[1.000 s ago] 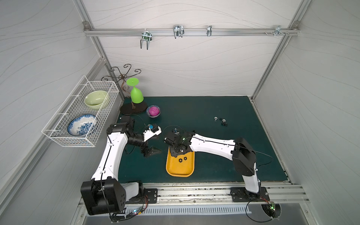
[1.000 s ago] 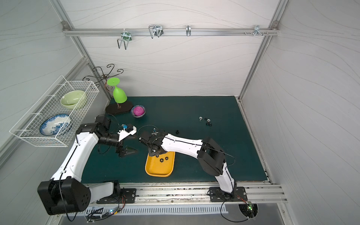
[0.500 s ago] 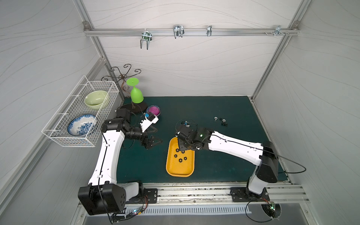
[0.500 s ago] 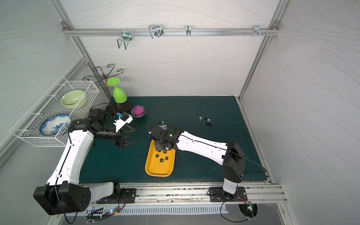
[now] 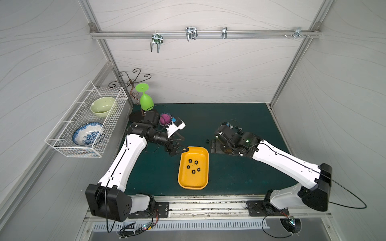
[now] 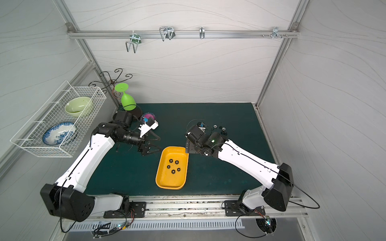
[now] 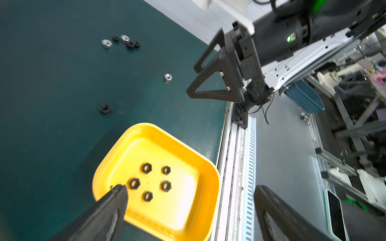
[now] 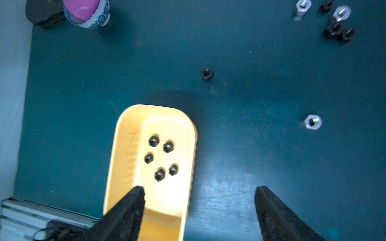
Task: Put the nuts on the desktop into the storage box
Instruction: Pick up the nut from the center of the board.
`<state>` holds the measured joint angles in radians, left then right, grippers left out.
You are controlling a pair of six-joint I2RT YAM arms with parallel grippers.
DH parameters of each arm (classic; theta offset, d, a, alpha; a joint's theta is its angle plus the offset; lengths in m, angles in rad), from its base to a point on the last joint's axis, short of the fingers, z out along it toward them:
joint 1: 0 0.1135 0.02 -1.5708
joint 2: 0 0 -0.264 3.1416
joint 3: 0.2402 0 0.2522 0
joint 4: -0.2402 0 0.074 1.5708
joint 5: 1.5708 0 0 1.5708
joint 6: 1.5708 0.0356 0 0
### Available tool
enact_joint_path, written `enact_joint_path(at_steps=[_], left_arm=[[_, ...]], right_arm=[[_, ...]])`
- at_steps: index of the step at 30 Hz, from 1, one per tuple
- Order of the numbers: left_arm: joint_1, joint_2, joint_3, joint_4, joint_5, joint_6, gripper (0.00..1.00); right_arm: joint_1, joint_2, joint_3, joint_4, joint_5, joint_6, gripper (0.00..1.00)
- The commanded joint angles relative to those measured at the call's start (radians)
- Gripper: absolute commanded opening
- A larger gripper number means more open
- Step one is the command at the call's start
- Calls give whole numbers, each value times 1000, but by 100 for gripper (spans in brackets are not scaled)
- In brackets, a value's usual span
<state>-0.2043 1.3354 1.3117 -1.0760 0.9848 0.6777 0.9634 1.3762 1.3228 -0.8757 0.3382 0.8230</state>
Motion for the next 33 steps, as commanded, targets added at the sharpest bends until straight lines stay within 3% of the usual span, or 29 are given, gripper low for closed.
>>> enact_joint_path(at_steps=[1,4,9,12,22,28,33], left_arm=[[-75,45,69,111,-49,-49,99],[-133,94,93,181,-76,-70,99],[-257,191,166,219,-199,-6,99],[-309,257,196,237,-187,5,99],[-436,464,320,247,-204,204,99],[-450,562,379,346,-224,165,99],[-475,602,364,496,-294,50,99]], right_arm=[[-47,-50,-31,-53,-12,9,99],[-97,-83,-52,-79,-23,9,99],[-187,-134,-105,-111,-38,5,99],[-254,-156,-153,-110,-50,4,99],[-448,-176,-300,-72,-120,11,99],[-526,-193,-373,-20,-172,38,99],[-561,-146,-401,22,-178,62,99]])
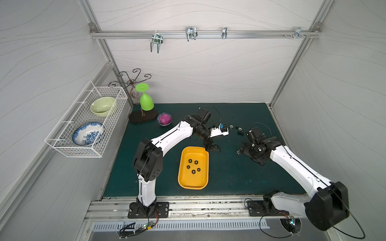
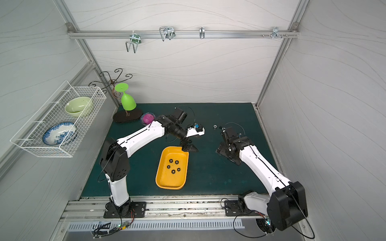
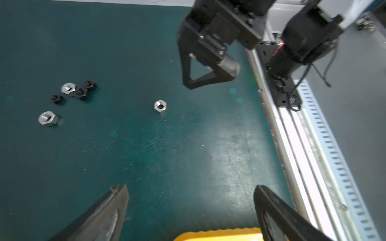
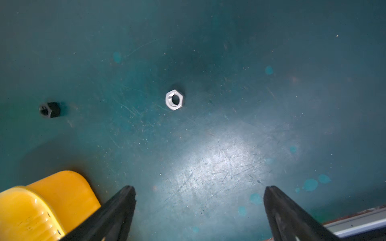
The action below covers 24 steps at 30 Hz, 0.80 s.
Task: Put the nuts on the desktop into the storage box
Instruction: Pick up the nut from the center of the board.
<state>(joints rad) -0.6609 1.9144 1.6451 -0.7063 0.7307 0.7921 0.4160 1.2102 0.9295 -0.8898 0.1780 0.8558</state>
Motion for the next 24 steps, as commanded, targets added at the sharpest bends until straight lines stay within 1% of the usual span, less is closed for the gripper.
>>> enact_joint_path(at_steps=[1,4,6,11,16,20,24], left_arm=[[-23,27,21,165,-52,-107,99],[-40,23,-25,283,-112,-215,99],[-54,18,-71,357,-153,-262,99],[-82,-43,-262,581,-200,-368,99],[-108,-89,-390,706,-251,-419,99],[-117,-109,-464,813,-285,-485,99],[-138,-126,-515,878,-325,-500,99]], right_arm=[[-16,42,-7,40,-21,37,99],[-19,106,3,40,-18,63,99],[-24,141,11,44,-22,74,99],[-36,203,17,67,-40,98,99],[-50,248,15,104,-54,130,97],[-71,315,41,91,-76,162,94],[-77,354,71,95,-70,186,92]])
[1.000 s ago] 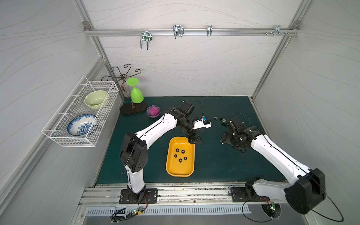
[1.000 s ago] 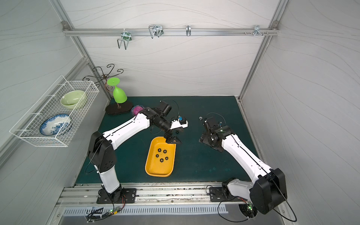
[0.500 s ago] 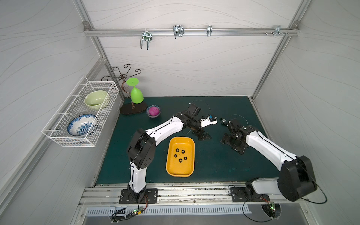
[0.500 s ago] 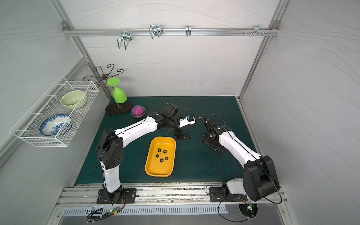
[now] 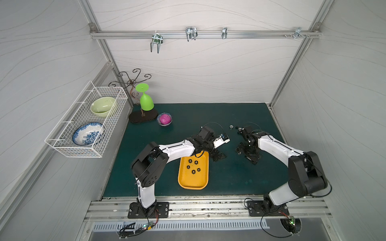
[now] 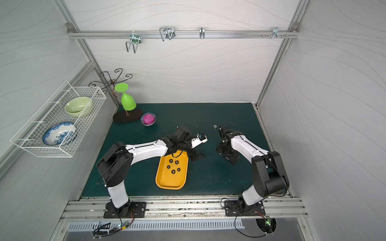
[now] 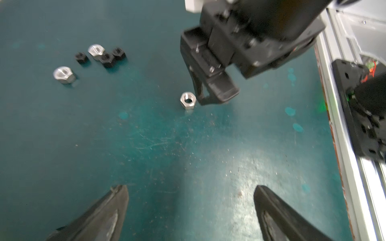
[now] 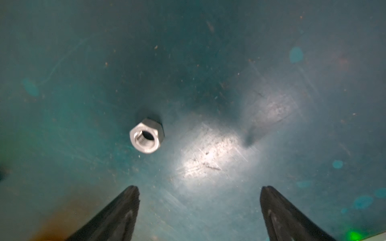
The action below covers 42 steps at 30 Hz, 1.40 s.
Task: Put the nuts on the desktop into the storage box
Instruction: Pick up the nut from the center of the board.
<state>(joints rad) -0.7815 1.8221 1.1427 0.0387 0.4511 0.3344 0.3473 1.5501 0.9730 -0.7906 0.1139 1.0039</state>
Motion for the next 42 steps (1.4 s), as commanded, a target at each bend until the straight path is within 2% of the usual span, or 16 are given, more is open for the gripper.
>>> enact_joint_path(at_steps=[1,5,11,16,22,24,27,31,35,42], left_arm=[[-23,-37,-20,144,-67,-48,99],[-43,-49,-80,241,-120,-102,99],[-53,-55,-156,328,-83,-157,99],[-53,-43,-167,349,-78,-166,99],[-54,-36,-170,340,-78,-149,99],[-53,-38,-170,333,-81,-147,99],[-53,-37,-161,325,-81,-147,99],[-53,-32,-150,314,-75,-156,99],[-53,-33,-150,308,-77,-151,98],[-54,-35,-144,297,-81,-140,99]], right_arm=[[-11,19,30,7,-14,47,92],[-16,57,55,48,-46,62,91],[-16,133,99,64,-47,79,87],[-13,177,116,71,-13,45,80],[28,239,156,49,16,-15,77],[43,263,181,32,36,-39,69],[50,292,189,39,35,-64,64],[54,310,195,23,63,-87,41],[69,321,200,5,94,-109,24],[96,316,238,-39,130,-131,22]])
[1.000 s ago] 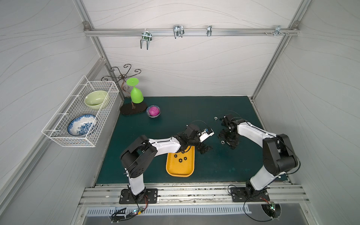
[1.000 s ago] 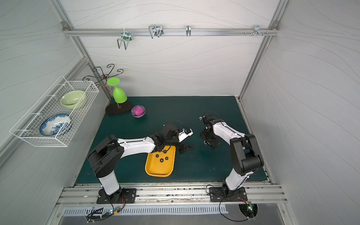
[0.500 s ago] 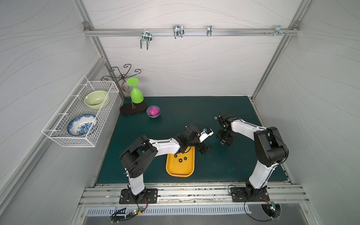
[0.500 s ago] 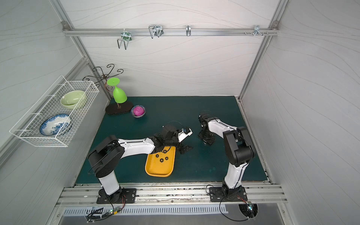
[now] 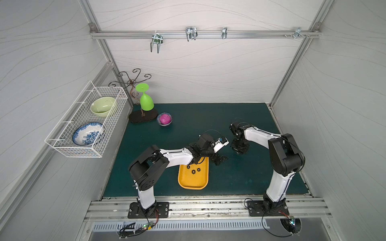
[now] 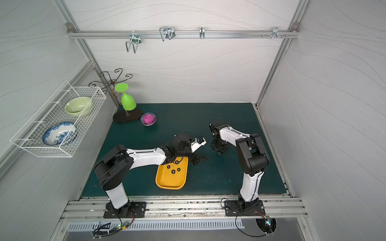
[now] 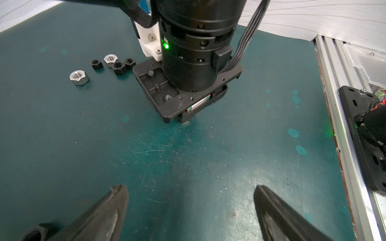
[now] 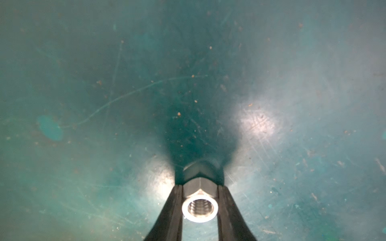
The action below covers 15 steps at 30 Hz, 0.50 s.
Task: Put the nuts on the desktop into the storage box
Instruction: Pick up the nut from the center of the board.
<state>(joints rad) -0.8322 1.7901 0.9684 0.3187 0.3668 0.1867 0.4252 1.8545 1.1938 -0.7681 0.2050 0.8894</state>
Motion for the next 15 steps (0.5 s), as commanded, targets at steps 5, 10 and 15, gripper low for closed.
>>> enact_joint_path(at_steps=[5,10,15], left_arm=[[-3,-5,59,-10,-19,35,99],[0,-26,66,-39,-7,86,99],[39,-85,100,-161,200,119,99]], right_arm=[[22,-47,13,-60,22,-20,22],[23,-123,25,-92,9,-12,22],[30,-202,68,-159,0,-16,22]])
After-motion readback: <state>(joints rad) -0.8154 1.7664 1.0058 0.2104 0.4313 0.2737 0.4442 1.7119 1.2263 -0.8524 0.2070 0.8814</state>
